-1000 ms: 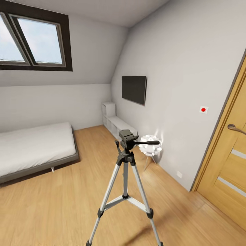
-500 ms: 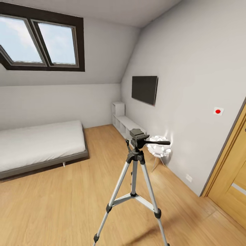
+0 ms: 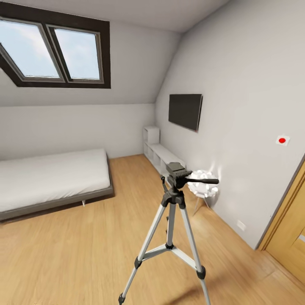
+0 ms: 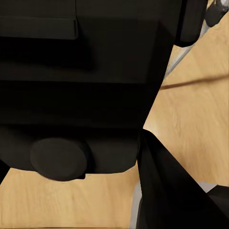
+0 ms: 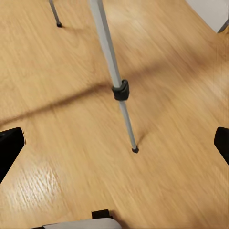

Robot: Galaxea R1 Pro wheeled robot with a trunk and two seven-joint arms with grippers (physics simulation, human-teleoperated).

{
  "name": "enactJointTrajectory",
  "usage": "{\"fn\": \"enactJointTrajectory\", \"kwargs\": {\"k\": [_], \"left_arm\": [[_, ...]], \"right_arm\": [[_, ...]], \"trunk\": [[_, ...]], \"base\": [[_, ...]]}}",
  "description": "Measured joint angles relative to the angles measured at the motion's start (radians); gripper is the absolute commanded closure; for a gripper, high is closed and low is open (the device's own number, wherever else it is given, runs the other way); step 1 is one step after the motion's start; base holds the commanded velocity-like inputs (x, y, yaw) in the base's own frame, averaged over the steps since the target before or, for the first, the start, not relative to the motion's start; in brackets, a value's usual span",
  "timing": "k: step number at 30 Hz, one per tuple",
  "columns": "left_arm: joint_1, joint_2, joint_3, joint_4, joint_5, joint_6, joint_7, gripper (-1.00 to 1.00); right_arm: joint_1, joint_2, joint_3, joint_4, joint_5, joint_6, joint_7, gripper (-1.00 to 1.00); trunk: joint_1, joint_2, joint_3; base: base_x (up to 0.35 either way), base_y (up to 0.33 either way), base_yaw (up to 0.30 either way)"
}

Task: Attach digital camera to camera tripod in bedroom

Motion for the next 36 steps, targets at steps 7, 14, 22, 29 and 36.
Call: {"fn": "enactJointTrajectory", "kwargs": {"k": [7, 14, 22, 29, 36], "left_arm": [[0.000, 0.000, 0.000, 0.000, 0.000, 0.000, 0.000, 1.00], [0.000, 0.000, 0.000, 0.000, 0.000, 0.000, -0.001, 1.00], [0.004, -0.002, 0.000, -0.007, 0.013, -0.013, 0.004, 1.00], [0.002, -0.001, -0.039, -0.011, 0.054, -0.036, 0.013, 1.00], [0.002, -0.003, -0.054, -0.010, 0.064, -0.039, 0.016, 1.00]], "right_arm": [[0.000, 0.000, 0.000, 0.000, 0.000, 0.000, 0.000, -1.00], [0.000, -0.002, 0.000, 0.000, -0.001, 0.000, 0.001, -1.00], [-0.011, 0.006, 0.009, -0.012, 0.011, -0.011, 0.002, -1.00], [-0.032, 0.016, 0.010, -0.048, 0.010, -0.045, -0.005, -1.00], [-0.035, 0.015, 0.010, -0.051, 0.009, -0.051, -0.008, -1.00]], "trunk": [[0.000, 0.000, -0.003], [0.000, 0.000, -0.005], [0.000, 0.000, -0.005], [0.000, 0.000, -0.005], [0.000, 0.000, -0.005]], "base": [[0.008, 0.000, 0.278], [0.001, 0.000, 0.132], [0.000, 0.000, 0.012], [0.000, 0.000, 0.000], [0.000, 0.000, 0.000]]}}
